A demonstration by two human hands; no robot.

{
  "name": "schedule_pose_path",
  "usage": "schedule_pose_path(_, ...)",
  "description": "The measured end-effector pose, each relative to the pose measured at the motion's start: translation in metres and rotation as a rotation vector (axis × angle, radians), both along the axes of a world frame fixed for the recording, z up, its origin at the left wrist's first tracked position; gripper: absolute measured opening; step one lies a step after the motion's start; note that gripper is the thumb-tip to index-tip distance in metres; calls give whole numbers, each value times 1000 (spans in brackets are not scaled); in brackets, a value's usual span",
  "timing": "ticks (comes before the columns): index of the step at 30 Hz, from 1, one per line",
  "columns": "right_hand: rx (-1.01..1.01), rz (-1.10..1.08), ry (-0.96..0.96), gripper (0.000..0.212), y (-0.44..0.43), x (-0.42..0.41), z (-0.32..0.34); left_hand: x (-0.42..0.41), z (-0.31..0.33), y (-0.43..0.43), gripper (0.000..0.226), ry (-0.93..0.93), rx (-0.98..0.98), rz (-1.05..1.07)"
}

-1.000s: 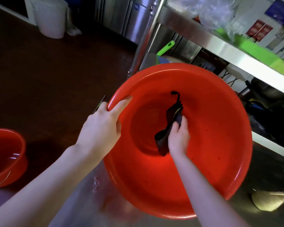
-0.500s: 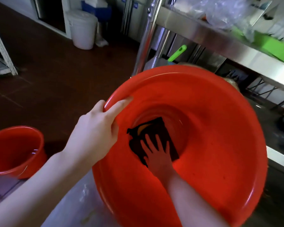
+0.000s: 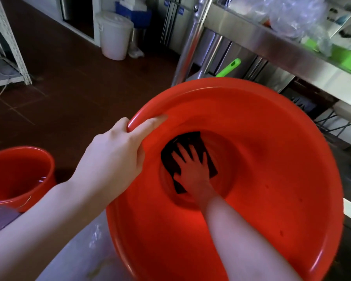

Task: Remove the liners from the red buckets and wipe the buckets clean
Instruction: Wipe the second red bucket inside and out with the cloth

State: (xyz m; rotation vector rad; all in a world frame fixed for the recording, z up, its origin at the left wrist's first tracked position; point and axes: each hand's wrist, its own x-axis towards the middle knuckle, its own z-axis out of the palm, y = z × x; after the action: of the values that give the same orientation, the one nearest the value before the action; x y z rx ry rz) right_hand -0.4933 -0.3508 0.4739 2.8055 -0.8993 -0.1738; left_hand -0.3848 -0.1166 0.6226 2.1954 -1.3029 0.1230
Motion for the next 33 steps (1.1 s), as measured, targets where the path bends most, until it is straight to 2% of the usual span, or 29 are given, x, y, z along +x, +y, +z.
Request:
schedule_pose_path(5, 34, -313, -183, 90, -32, -41, 17, -4, 2, 0, 68, 13, 4, 24)
schedule_pose_path(8, 27, -340, -201, 89, -29, -49, 12, -1, 2, 1, 69, 21, 6, 1)
schedule_pose_path(11, 44, -372, -220, 82, -20, -22, 2, 7, -1, 0, 70, 44, 6, -19)
schedule_pose_path(13, -11, -225, -159, 79, -16, -9, -4, 12, -3, 0, 71, 64, -4, -13)
schedule_pose_path(15, -54, 67, -56, 72, -7, -7, -14, 12, -5, 0, 71, 52, -12, -8)
schedule_pose_path(17, -48, 249, 30, 62, 12, -12, -27, 11, -5, -1, 71, 37, -17, -1)
schedule_pose_path(20, -26, 240, 136, 60, 32, -23, -42, 9, -6, 0, 71, 22, -2, -1)
schedule_pose_path(24, -41, 236, 177, 65, 25, -18, -31, 15, -10, 7, 71, 45, -3, 13)
schedule_pose_path(27, -33, 164, 113, 74, 12, -1, -16, 17, -13, 9, 71, 44, -1, 29)
schedule_pose_path(33, -44, -185, -143, 77, -12, 0, 7, 12, -10, 10, 68, 50, 3, 41)
